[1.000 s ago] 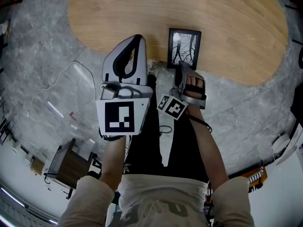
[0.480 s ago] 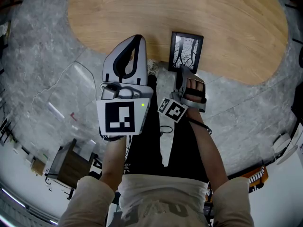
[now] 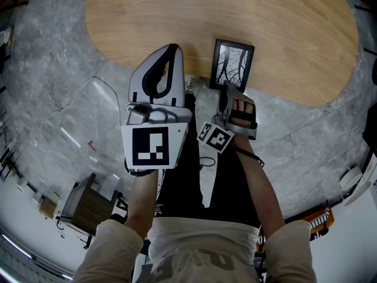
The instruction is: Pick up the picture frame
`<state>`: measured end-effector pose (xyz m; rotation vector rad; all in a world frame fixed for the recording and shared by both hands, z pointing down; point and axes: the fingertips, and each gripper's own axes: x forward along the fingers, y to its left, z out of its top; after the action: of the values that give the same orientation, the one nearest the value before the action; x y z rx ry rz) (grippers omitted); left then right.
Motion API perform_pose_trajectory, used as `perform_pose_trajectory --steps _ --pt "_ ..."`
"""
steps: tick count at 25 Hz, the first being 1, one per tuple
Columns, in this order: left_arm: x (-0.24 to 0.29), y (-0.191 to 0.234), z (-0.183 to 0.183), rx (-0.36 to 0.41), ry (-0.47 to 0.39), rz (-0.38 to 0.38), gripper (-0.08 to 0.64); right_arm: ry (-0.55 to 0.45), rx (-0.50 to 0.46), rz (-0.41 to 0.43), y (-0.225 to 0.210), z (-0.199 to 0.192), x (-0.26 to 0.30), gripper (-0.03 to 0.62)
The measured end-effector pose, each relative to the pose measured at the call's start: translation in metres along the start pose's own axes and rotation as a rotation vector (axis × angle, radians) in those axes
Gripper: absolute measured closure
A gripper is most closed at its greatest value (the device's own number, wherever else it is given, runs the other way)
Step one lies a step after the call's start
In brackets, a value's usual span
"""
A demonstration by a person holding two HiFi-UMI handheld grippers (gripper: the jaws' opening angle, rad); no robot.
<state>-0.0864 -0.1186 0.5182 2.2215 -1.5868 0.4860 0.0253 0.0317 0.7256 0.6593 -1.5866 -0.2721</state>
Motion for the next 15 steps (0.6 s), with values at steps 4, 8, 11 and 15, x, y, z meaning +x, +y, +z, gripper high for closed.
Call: perform_pose_trajectory --steps 4,8,11,15 --pt "0.002 0.001 0.001 0.005 0.003 0.000 0.551 -0.002 0.001 0.003 -0.001 0.001 0.000 0.492" --pt "0.003 0.001 0.004 0.009 -0.002 0.000 0.551 -0.002 0.027 0.008 -0.004 0.002 0.000 0.494" --pt "0.003 0.001 0.006 0.013 -0.008 -0.005 0.551 -0.011 0.045 0.005 -0.009 0.004 -0.003 0.500" --pt "-0.001 0.004 0.016 0.019 -0.021 -0.012 0.551 -0.022 0.070 -0.019 -0.028 0.011 -0.008 0.508"
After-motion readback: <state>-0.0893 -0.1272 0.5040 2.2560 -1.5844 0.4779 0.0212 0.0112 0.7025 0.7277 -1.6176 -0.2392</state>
